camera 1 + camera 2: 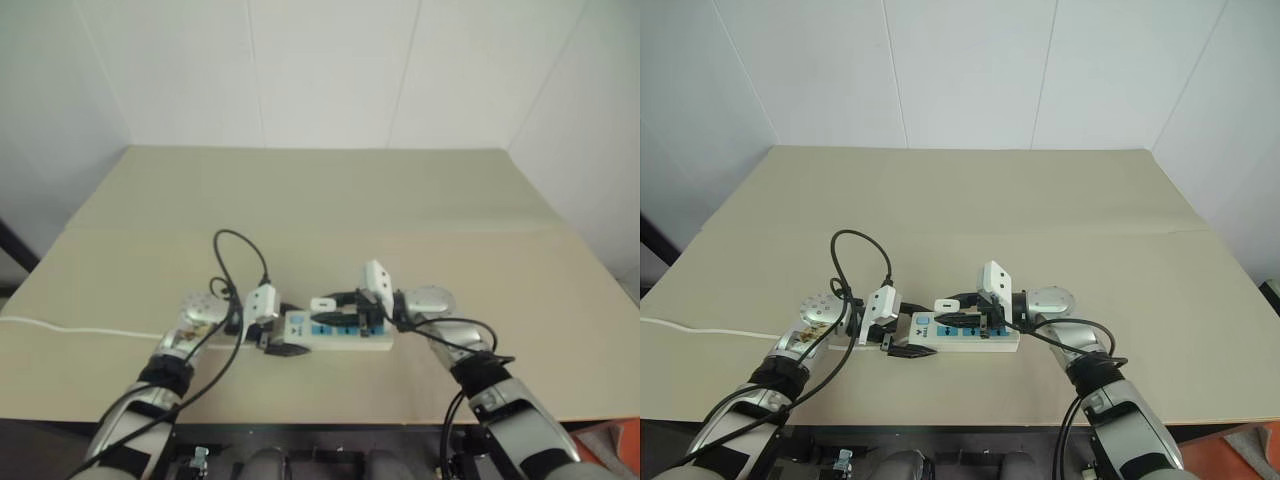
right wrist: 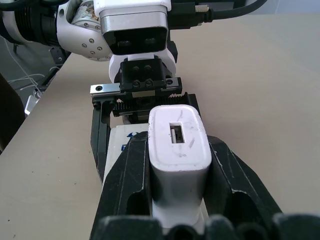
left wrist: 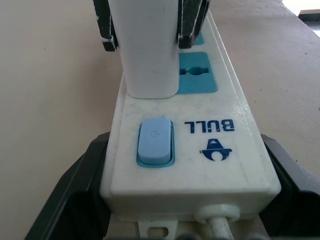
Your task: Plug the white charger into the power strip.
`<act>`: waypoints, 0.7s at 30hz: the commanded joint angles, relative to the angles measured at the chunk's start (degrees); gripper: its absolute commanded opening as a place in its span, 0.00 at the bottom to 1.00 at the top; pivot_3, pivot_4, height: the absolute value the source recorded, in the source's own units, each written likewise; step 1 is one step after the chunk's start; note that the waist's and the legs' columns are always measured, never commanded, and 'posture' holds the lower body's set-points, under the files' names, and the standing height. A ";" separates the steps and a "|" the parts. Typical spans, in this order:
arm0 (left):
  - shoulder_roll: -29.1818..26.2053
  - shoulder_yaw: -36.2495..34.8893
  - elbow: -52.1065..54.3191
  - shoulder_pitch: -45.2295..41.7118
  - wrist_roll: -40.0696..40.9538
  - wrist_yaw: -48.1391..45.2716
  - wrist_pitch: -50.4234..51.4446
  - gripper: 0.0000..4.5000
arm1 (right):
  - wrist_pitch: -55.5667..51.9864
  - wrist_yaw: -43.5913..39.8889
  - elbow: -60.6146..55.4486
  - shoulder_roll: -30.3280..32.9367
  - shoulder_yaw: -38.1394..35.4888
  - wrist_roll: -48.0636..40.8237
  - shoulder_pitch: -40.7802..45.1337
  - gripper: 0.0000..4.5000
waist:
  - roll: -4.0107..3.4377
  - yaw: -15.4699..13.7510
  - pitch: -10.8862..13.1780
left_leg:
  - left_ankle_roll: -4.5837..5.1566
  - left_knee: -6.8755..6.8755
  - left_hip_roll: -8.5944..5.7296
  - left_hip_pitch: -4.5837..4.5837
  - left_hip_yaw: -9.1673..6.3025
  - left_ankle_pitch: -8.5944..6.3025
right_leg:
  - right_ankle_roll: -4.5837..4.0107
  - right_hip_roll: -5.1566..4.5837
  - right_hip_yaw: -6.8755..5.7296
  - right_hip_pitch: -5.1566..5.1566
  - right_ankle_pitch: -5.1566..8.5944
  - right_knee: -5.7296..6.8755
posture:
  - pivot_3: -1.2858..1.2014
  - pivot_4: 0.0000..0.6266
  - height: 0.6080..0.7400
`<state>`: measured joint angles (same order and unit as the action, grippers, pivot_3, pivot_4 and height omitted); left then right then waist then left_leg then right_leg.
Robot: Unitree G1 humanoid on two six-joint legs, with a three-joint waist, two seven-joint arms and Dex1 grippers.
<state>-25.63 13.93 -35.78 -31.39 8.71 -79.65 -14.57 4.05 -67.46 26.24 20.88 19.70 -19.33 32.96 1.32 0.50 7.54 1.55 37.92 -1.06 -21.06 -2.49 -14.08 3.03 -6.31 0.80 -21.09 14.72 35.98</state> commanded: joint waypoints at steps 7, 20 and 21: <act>-2.62 1.39 -0.33 1.68 -1.80 -3.36 -0.17 0.74 | -2.56 1.58 5.11 4.34 0.53 7.29 -5.46 0.53 | 0.05 0.03 -0.03 | 0.00 -0.04 0.00 -0.03 -0.04 0.00 | 0.00 0.00 -0.04 -0.04 0.01 -0.06 | 0.52 0.24 1.00; -4.09 -0.88 3.55 1.04 1.26 -4.41 2.87 1.00 | -6.71 -0.52 -15.91 12.60 -7.94 1.53 -12.56 1.00 | 0.01 -0.26 0.18 | -0.02 -0.24 0.01 -0.36 -0.22 -0.01 | -0.16 0.10 -0.13 -0.15 0.11 -0.14 | 0.52 0.24 1.00; -5.18 -2.03 6.29 1.52 2.91 -5.23 3.98 1.00 | -7.48 -0.56 -18.54 14.22 -9.77 0.39 -13.95 1.00 | 0.00 -0.37 0.24 | -0.02 -0.23 0.00 -0.55 -0.22 -0.01 | -0.15 0.10 -0.13 -0.24 0.11 -0.14 | 0.52 0.24 1.00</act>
<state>-28.78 13.39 -32.33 -30.73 10.02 -83.14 -12.29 -1.03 -67.49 9.25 32.85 12.65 -17.77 21.22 1.32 0.13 7.78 1.54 37.72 -1.08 -21.97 -2.71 -14.08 2.87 -6.22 0.67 -21.63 14.83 35.84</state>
